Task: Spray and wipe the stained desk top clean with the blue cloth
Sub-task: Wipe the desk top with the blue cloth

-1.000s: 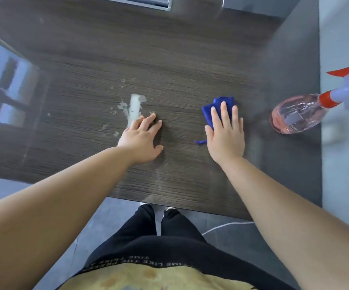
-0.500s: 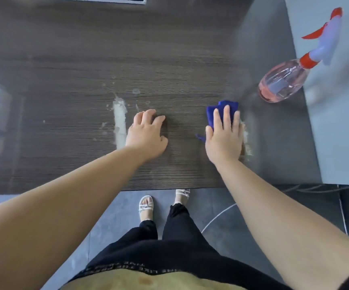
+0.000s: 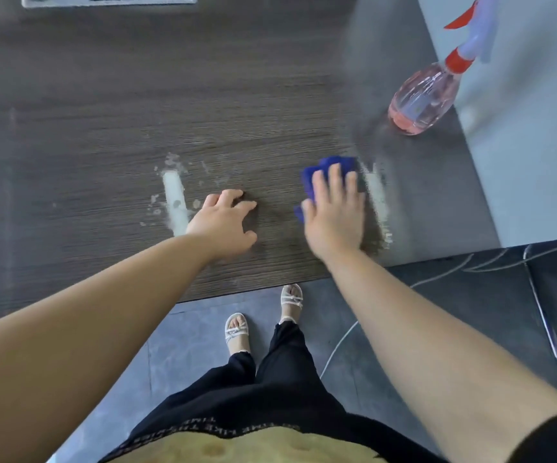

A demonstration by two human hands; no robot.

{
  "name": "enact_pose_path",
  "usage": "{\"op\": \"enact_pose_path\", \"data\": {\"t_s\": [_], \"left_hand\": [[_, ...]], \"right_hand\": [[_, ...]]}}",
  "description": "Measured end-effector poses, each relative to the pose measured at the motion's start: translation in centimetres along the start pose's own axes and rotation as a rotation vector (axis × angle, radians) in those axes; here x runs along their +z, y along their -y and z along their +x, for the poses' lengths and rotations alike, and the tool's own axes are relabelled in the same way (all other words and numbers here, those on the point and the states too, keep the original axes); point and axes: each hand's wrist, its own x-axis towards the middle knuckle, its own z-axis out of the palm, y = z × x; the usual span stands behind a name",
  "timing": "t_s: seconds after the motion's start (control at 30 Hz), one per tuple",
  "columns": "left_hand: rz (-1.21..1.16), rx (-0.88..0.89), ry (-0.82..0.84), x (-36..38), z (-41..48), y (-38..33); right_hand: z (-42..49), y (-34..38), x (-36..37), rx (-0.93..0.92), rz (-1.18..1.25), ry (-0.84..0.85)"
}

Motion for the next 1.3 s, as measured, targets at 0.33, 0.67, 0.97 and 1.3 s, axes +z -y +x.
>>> {"op": "enact_pose_path", "data": {"t_s": [0.33, 0.67, 0.97, 1.3], "left_hand": [[-0.115, 0.077, 0.004, 0.5, -0.7, 1.4], [-0.042, -0.307, -0.286, 0.4, -3.3, 8.1], [0.081, -0.297, -0.131, -0.8, -3.2, 9.7], [0.128, -0.269, -0.068, -1.4, -3.1, 9.9]], "right_hand": [[-0.9, -6.5, -1.3, 0.142, -0.025, 0.04], [-3.9, 2.4, 1.4, -0.897, -0.118, 0.112], [-1.6, 12.1, 2.2, -0.27, 0.014, 0.019], [4.2, 2.9, 0.2, -0.054, -0.026, 0.022]]}}
